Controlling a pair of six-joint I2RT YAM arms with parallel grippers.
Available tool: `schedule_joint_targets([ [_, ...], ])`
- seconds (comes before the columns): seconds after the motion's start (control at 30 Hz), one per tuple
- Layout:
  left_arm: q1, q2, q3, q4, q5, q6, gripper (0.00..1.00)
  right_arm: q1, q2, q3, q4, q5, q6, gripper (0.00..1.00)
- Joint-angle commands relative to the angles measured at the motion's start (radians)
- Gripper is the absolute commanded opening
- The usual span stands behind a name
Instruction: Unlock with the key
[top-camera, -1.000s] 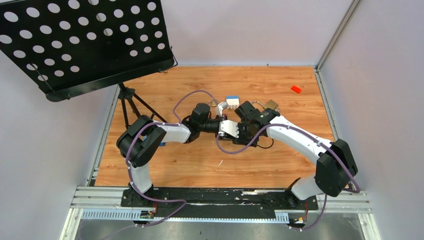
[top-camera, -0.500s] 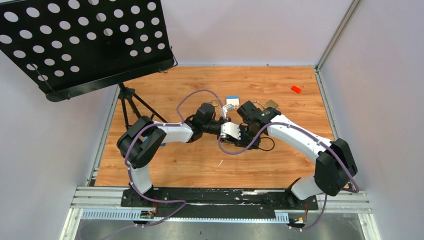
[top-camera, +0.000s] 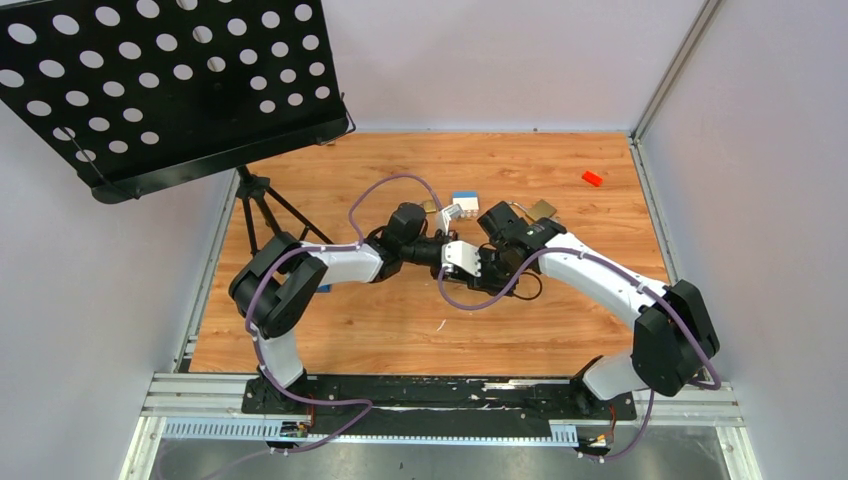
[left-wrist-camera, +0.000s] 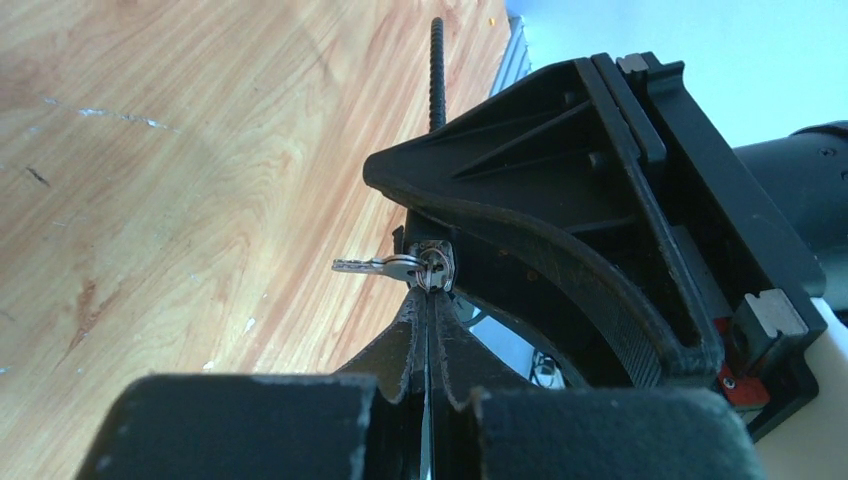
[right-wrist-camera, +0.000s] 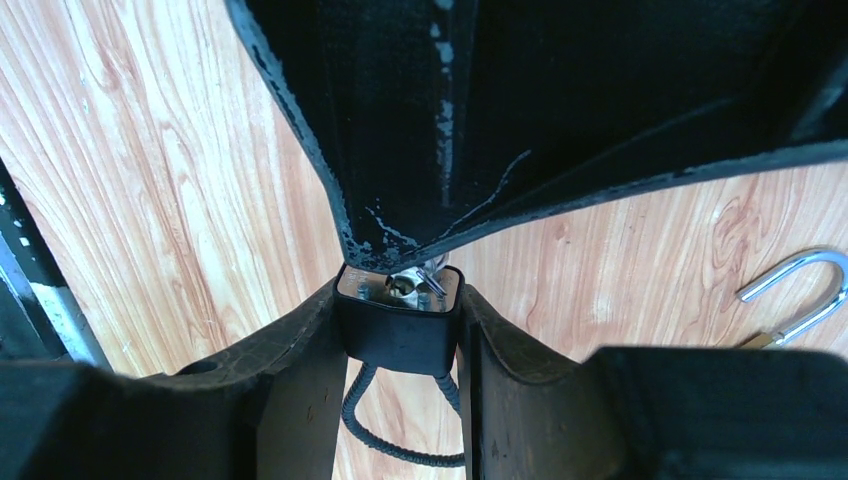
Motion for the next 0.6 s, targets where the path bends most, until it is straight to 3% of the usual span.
schedule_joint_targets([
  [0.0,-0.004,-0.053,0.07,-0.014,-0.078,0.123,0.02,0.011,-0.056,0.029,0.14,-0.219,-0.016,0.0],
  [0.57,-0.017,-0.151,0.082,-0.144,-0.072,0.642,0.0,-0.091,0.05,0.125,-0.024,-0.553,-0.02,0.0],
])
